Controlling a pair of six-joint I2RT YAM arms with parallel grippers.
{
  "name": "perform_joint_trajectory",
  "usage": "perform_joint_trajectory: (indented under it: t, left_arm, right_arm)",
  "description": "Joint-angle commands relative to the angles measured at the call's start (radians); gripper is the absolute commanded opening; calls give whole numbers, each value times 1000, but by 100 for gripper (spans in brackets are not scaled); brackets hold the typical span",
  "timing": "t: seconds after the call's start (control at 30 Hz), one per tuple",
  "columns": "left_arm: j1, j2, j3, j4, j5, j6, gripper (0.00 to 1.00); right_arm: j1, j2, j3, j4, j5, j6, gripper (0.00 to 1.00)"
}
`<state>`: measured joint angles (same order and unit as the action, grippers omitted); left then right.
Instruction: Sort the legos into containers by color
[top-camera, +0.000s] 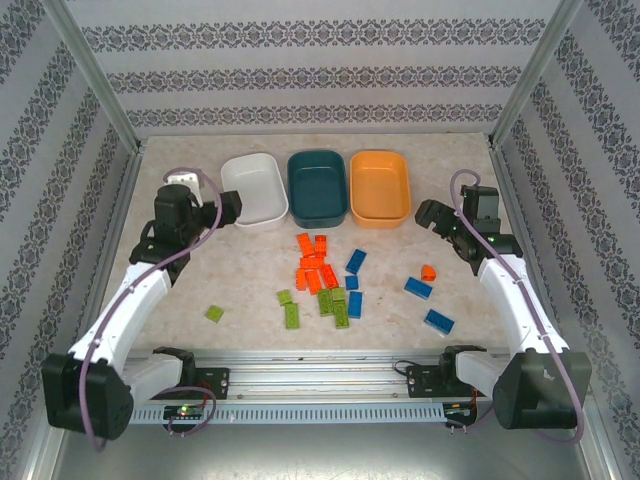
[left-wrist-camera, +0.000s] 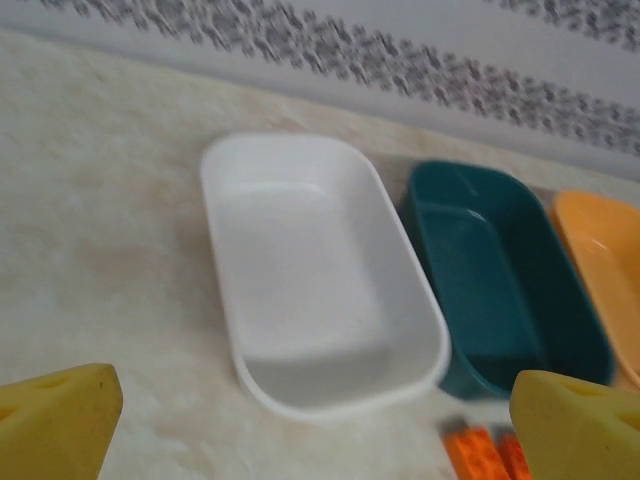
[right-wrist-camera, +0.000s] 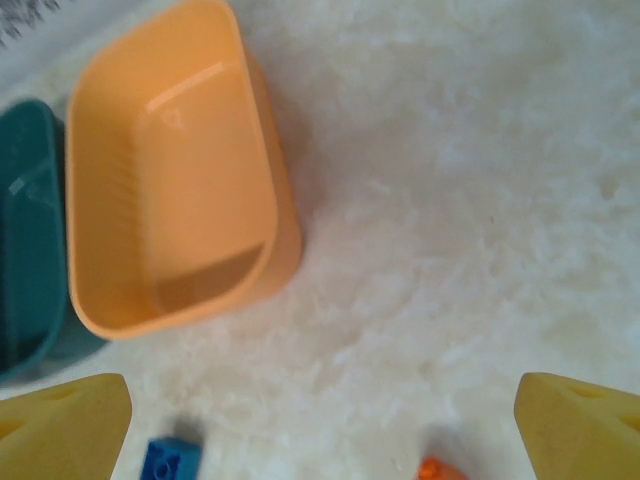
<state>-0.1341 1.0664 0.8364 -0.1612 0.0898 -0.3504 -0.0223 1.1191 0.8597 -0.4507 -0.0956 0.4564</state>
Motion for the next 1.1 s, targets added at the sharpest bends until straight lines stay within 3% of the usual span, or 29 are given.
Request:
perform_joint_trajectory:
  t: [0.0,0.17,0.63,1.07]
  left_arm:
    - [-4,-4,60,-219,86,-73,100]
    - [-5,30,76,-338,199,-102,100]
    - [-5,99,10,-320,363,-49,100]
    - [-6,98,3,-310,363,-24,100]
  right_arm:
    - [3,20,15,-183,-3,-36,98]
    - [14,63,-17,-202,1,-23,92]
    - [35,259,-16,-209,50,-42,79]
    - [42,412,3,-201,56,-49,70]
